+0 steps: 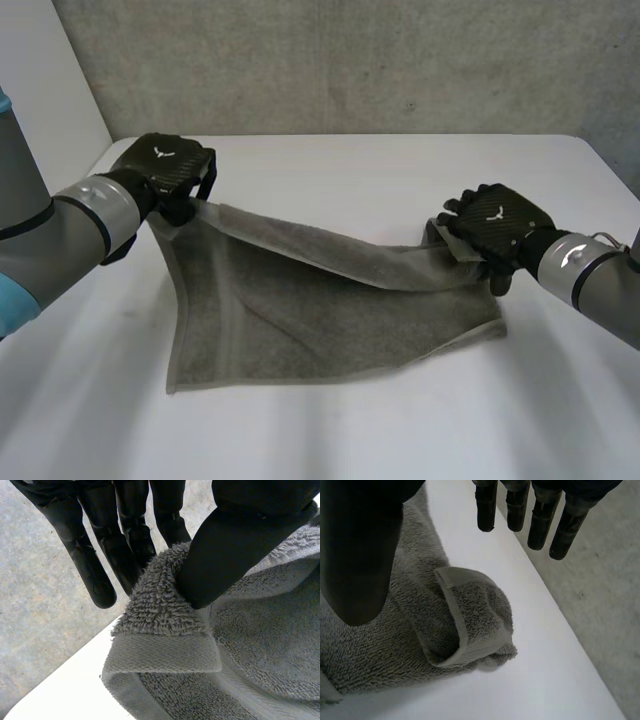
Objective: Fold the towel.
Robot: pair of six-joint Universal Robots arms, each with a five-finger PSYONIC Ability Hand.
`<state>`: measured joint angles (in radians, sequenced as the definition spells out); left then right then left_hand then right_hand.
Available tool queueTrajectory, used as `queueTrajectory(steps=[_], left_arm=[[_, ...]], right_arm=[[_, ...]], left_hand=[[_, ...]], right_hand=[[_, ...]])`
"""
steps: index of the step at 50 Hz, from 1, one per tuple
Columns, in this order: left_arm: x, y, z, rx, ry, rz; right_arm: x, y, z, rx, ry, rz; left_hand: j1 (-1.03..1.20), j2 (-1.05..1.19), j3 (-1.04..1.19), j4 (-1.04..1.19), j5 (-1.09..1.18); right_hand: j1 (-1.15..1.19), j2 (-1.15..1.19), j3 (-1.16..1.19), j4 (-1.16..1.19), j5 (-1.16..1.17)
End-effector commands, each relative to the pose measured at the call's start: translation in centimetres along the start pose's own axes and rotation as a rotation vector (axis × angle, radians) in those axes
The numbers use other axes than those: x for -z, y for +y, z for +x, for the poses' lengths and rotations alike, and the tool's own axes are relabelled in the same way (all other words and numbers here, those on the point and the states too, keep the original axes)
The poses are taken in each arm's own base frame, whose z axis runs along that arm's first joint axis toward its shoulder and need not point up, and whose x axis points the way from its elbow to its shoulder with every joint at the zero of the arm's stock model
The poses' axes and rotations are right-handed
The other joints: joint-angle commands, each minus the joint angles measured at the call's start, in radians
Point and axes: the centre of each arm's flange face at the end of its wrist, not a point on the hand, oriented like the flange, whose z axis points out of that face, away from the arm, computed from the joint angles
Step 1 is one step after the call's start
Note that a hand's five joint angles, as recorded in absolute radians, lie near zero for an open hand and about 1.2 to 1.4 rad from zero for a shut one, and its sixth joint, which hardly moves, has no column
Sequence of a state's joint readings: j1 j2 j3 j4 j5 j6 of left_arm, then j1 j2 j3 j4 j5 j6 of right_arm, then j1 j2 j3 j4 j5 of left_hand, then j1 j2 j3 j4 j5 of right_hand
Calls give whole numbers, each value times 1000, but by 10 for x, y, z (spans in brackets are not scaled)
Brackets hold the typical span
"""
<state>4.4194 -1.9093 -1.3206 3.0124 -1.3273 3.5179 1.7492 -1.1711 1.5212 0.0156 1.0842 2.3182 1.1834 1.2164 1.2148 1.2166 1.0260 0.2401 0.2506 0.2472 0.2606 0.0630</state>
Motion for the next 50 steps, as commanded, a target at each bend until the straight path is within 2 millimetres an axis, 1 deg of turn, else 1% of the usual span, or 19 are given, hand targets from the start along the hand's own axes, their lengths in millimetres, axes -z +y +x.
queueTrajectory(steps=[1, 3, 6, 11, 23, 28, 30, 33, 34, 36, 37, 38, 42, 44, 45, 46, 47, 49, 50], left_arm=[[-4, -2, -3, -4, -10, 9], [-5, -3, -6, -4, -15, 12], [-6, -4, -7, -2, -17, 12], [-6, -4, -7, -2, -17, 12], [-10, 6, -4, 6, -7, -14], [-10, 8, -3, 8, -3, -20], [-11, 11, -3, 12, -3, -28], [-11, 11, -4, 13, -4, -30], [-11, 12, -4, 14, -4, -33], [-12, 13, -4, 15, -5, -36], [-12, 13, -4, 15, -5, -36], [-12, 14, -4, 16, -5, -40], [-12, 14, -5, 15, -6, -40], [-12, 14, -6, 15, -11, -42], [-12, 14, -6, 15, -11, -42], [-11, 14, -7, 15, -12, -41], [-11, 14, -7, 15, -13, -41], [-9, 11, -7, 15, -11, -40], [-9, 11, -7, 15, -11, -40]], right_arm=[[-2, 3, -6, 198, -3, 40], [-3, 4, -6, 305, 10, 53], [-3, 3, -7, 353, 13, 59], [-5, 5, -16, 520, -31, 114], [-18, 21, -29, 699, -83, 129], [-28, 30, -29, 752, -77, 128], [-37, 34, -28, 758, -62, 130], [-40, 34, -26, 762, -55, 131], [-42, 35, -25, 766, -49, 133], [-46, 33, -18, 776, -27, 135], [-46, 33, -18, 776, -27, 135], [-46, 29, -12, 780, -4, 131], [-47, 20, -1, 748, 40, 126], [-45, 6, 18, 637, 114, 138], [-45, 6, 18, 636, 115, 138], [-40, -5, 31, 562, 160, 154], [-40, -5, 31, 562, 160, 154], [-29, -23, 53, 406, 230, 191], [-29, -23, 53, 405, 231, 192]], left_hand=[[213, 180, 182, 180, 196], [213, 180, 182, 180, 196], [213, 180, 182, 180, 196], [213, 180, 182, 180, 196], [213, 180, 182, 180, 196], [213, 180, 182, 180, 196], [213, 180, 182, 180, 196], [213, 180, 182, 180, 196], [213, 180, 182, 180, 196], [213, 180, 182, 180, 196], [213, 180, 182, 180, 196], [213, 180, 182, 180, 196], [213, 180, 182, 180, 196], [213, 180, 182, 180, 196], [213, 180, 182, 180, 196], [213, 180, 182, 180, 196], [213, 180, 182, 180, 196], [213, 180, 182, 180, 196], [213, 180, 182, 180, 196]], right_hand=[[-14, -25, -21, -35, -12], [-14, -25, -21, -35, -12], [-14, -25, -21, -35, -12], [-14, -25, -21, -35, -12], [9, -1, 2, -11, 12], [133, 122, 125, 112, 135], [244, 233, 236, 223, 246], [326, 316, 319, 306, 329], [504, 493, 497, 483, 506], [1008, 998, 1001, 988, 1011], [1010, 1000, 1003, 990, 1013], [1155, 1144, 1148, 1134, 1157], [1156, 1146, 1149, 1136, 1159], [1156, 1146, 1149, 1136, 1159], [1156, 1146, 1149, 1136, 1159], [1156, 1146, 1149, 1136, 1159], [1156, 1146, 1149, 1136, 1159], [1156, 1146, 1149, 1136, 1159], [1156, 1146, 1149, 1136, 1159]])
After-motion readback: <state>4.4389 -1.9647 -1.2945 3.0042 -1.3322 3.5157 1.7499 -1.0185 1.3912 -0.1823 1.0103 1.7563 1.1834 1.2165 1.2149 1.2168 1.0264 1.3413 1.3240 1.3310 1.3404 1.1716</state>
